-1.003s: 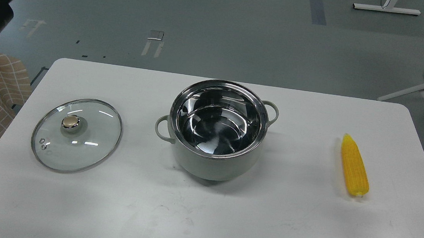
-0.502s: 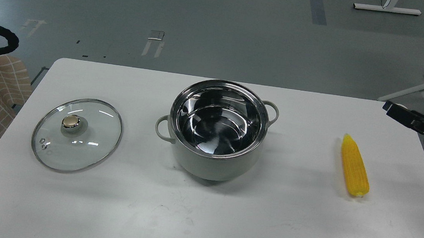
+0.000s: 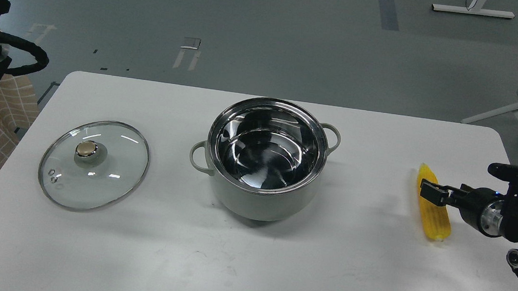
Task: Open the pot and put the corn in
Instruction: 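Grasp the yellow corn cob with the right gripper and lift it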
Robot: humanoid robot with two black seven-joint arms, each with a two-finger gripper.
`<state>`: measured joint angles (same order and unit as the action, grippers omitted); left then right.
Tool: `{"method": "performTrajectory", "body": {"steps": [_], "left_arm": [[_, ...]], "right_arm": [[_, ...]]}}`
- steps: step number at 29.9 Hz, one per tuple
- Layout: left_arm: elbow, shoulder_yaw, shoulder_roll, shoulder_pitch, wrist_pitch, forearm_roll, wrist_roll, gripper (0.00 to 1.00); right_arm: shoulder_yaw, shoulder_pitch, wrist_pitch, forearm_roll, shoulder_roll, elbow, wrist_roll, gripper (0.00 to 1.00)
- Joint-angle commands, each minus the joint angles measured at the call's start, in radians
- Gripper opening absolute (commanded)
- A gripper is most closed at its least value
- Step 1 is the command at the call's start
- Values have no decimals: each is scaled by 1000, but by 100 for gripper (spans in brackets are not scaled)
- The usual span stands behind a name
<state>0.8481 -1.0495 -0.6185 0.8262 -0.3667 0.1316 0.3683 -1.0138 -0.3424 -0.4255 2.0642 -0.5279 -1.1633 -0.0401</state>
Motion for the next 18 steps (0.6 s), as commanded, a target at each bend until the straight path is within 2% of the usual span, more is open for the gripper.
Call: {"method": "performTrajectory", "body": {"steps": [1, 5, 9, 13, 14, 18], "left_arm": [[-1, -1, 2, -1, 2, 0, 1, 96], [0, -1, 0, -1, 2, 0, 1, 96], [0, -1, 0, -1, 3, 0, 1, 96], [0, -3, 2, -1, 11, 0, 1, 96], [0, -3, 5, -1, 12, -1, 1, 96], [5, -3, 19, 2, 17, 0, -3, 96]], "right_arm": [[30, -4, -1, 4, 14, 13, 0, 85], [38, -4, -1, 4, 12, 13, -40, 40], [37, -4, 1, 4, 12, 10, -41, 19], [37, -13, 1, -1, 5, 11, -41, 6], [37, -16, 1, -4, 3, 11, -41, 0], [11, -24, 13, -13, 9, 4, -35, 0]]}}
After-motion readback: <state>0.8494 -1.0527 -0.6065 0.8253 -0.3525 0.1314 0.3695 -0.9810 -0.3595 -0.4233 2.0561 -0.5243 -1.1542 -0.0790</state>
